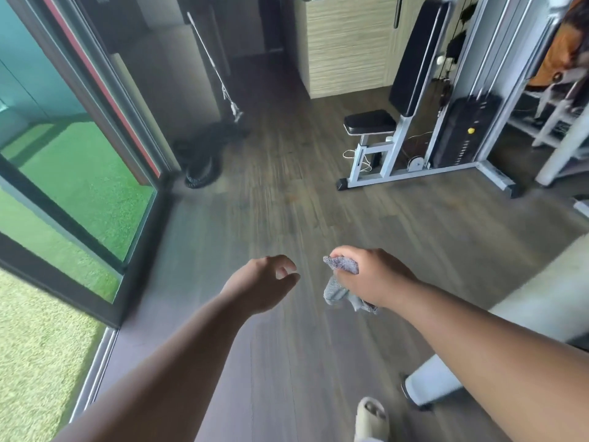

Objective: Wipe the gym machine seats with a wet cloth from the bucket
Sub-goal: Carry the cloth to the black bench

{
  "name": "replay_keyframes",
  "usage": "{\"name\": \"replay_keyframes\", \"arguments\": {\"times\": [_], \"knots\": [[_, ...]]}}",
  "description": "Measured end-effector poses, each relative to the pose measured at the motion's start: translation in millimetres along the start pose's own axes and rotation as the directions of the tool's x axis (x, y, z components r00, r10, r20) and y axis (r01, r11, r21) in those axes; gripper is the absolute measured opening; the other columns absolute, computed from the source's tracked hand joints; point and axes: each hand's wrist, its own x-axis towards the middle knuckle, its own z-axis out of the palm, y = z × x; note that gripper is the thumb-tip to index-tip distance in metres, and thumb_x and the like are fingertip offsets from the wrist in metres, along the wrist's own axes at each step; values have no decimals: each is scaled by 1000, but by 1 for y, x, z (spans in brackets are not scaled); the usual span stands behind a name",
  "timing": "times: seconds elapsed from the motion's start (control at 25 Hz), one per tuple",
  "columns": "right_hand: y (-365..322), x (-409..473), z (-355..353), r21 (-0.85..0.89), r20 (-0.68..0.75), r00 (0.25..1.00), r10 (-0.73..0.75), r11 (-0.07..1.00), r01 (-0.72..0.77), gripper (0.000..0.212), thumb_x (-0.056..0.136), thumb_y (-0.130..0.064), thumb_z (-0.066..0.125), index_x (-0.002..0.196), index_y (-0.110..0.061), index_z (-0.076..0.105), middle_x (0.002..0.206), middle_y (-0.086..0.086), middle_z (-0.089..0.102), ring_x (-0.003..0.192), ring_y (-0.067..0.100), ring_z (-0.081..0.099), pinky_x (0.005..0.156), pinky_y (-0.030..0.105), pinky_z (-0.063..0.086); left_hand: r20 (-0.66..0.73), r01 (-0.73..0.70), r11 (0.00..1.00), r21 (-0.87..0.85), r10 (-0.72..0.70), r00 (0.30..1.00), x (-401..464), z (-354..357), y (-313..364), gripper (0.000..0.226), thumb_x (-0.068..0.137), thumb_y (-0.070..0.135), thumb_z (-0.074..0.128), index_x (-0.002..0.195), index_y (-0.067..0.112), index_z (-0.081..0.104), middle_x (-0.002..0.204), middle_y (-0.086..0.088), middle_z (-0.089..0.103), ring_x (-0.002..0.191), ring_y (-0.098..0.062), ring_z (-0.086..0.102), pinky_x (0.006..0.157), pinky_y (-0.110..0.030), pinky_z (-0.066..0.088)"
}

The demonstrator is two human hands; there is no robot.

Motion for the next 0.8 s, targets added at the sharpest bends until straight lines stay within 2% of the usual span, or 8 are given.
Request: {"name": "replay_keyframes", "arguments": {"times": [0.08, 0.2, 0.44, 0.6, 0.72, 0.8], "knots": [[12, 53, -16, -12, 0, 1000, 15, 1000, -15, 21, 89, -46, 51, 109, -48, 55, 76, -12, 66, 57, 9, 61, 58, 27, 51, 16, -9, 1000, 1, 9, 1000, 55, -7, 6, 23, 89, 54, 53, 104, 42, 65, 97, 24, 68, 88, -3, 65, 83, -32, 56], [32, 144, -44, 5, 0, 999, 41, 999, -41, 26, 88, -46, 52, 113, -48, 56, 83, -13, 66, 59, 7, 59, 56, 25, 43, 2, 6, 1000, -4, -6, 1000, 142, -28, 12, 24, 90, 54, 53, 108, 42, 65, 102, 23, 68, 91, -4, 65, 85, -33, 56], [36, 298, -109, -35, 13, 999, 52, 998, -51, 26, 89, -43, 54, 115, -47, 58, 82, -16, 63, 64, 5, 59, 55, 24, 42, -48, 25, 996, -82, -29, 998, 289, -64, 14, 26, 88, 55, 53, 107, 42, 66, 102, 22, 68, 92, -4, 66, 87, -34, 56], [34, 388, -149, -36, -62, 997, 47, 998, -49, 28, 92, -41, 53, 119, -46, 58, 79, -15, 64, 60, 7, 60, 57, 27, 51, -55, -17, 997, -81, 12, 998, 397, -98, 12, 23, 89, 54, 55, 105, 42, 67, 101, 21, 69, 92, -5, 66, 88, -34, 56], [41, 453, -170, -52, -115, 991, 74, 995, -80, 31, 94, -41, 52, 125, -45, 56, 73, -15, 59, 56, 5, 54, 56, 27, 46, -55, -91, 994, -66, 88, 995, 489, -126, 14, 22, 89, 51, 57, 105, 40, 67, 102, 19, 70, 92, -7, 66, 86, -33, 56], [49, 495, -182, -36, -156, 979, 129, 990, -136, 32, 93, -43, 52, 125, -45, 55, 79, -15, 62, 62, 6, 57, 60, 27, 47, -9, -146, 989, -33, 146, 989, 549, -143, 21, 22, 90, 49, 57, 106, 39, 68, 102, 19, 70, 93, -7, 66, 85, -30, 56]]}}
